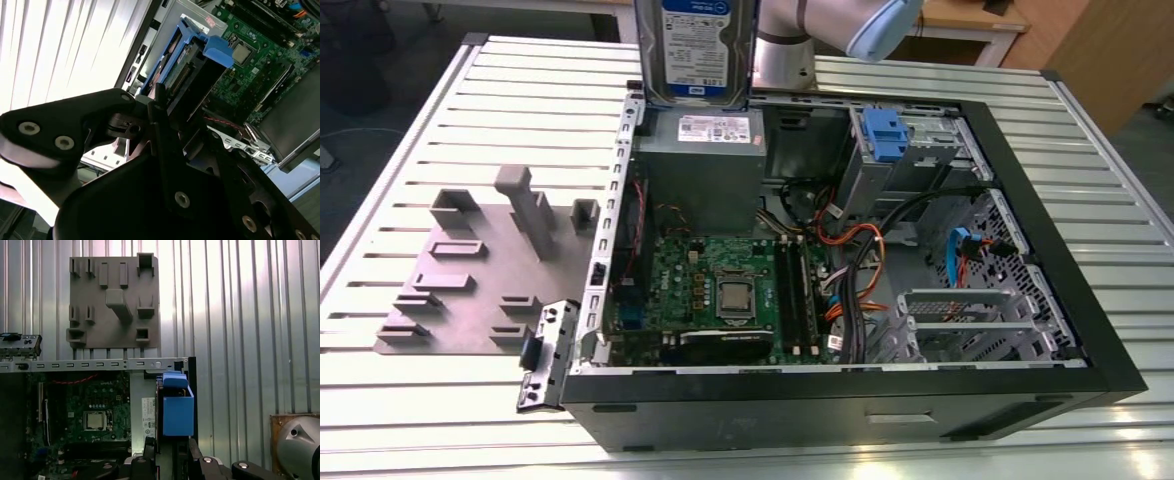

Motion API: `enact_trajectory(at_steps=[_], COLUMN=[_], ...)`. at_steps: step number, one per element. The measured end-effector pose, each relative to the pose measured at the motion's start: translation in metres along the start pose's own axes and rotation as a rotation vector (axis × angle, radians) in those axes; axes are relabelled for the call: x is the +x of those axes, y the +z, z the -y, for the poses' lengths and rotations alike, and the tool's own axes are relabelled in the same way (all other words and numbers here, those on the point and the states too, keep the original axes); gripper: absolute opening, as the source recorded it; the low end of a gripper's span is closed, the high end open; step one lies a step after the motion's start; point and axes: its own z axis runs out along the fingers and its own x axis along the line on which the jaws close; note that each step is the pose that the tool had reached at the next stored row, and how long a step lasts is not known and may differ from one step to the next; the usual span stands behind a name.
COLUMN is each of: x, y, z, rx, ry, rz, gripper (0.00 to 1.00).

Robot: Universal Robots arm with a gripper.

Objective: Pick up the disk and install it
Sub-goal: 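Pick up the disk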

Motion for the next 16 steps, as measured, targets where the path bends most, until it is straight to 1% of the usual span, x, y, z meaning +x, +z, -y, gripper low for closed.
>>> enact_trajectory(at_steps=[9, 16], x=[-0.0014, -0.0029], y=[-0.0001, -0.0003], z=[0.0089, 0.0183], rx=[0.0, 0.0001], ry=[0.0, 0.0], rz=[0.0, 0.0], gripper=[0.35, 0.35])
